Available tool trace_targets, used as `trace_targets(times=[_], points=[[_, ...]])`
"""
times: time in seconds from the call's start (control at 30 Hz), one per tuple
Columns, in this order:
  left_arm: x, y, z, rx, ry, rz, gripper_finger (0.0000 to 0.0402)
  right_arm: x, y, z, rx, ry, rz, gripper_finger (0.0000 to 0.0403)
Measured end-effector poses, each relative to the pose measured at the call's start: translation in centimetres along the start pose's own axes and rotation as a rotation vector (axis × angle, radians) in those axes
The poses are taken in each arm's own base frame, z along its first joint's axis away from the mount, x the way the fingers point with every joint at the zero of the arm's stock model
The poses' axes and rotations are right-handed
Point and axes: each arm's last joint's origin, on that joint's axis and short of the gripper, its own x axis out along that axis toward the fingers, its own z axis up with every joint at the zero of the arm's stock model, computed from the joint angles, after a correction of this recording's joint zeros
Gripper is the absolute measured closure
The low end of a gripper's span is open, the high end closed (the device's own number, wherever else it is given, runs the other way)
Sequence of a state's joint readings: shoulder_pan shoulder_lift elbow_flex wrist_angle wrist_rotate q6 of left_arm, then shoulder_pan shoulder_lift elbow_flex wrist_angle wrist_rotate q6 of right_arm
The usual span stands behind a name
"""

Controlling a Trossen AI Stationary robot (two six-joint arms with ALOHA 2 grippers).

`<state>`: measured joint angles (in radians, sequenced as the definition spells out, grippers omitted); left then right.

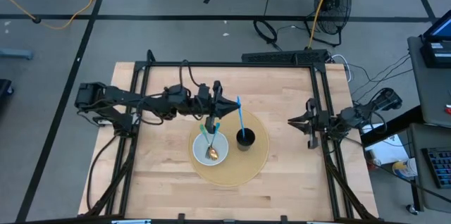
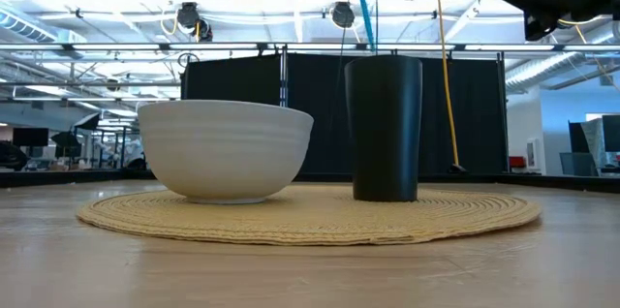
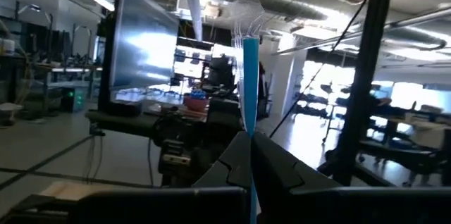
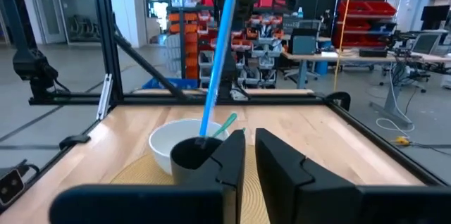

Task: Pick & Place Utensil
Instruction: Put the blue straw into the black cup on the brown mat

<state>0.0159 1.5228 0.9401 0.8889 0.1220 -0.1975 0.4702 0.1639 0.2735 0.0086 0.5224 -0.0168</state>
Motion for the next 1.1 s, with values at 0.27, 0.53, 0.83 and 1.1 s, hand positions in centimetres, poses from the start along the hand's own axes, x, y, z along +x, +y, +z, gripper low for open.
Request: trace_targets(times=[0.27,0.53,0.83,1.1], points=[[0.0,-0.4,-0.6,0.057,0.046,0.065,0.0395,0.0,0.0,-0.2,0.008,-0.019,0.0,0.0377],[0.3,-0.3,-1.8,0.066,0.079,0.068,0.0395,0.0,0.0,-0.2,0.008,-0.018,0.0,0.038],[0.4,-0.3,-2.0,0.059,0.066,0.066,0.0396,0.0,0.0,-0.2,0.022,-0.018,0.0,0.038],[0.4,-0.2,-1.9,0.059,0.058,0.058,0.0398,0.0,0.0,0.7,0.149,-0.102,0.003,0.038]])
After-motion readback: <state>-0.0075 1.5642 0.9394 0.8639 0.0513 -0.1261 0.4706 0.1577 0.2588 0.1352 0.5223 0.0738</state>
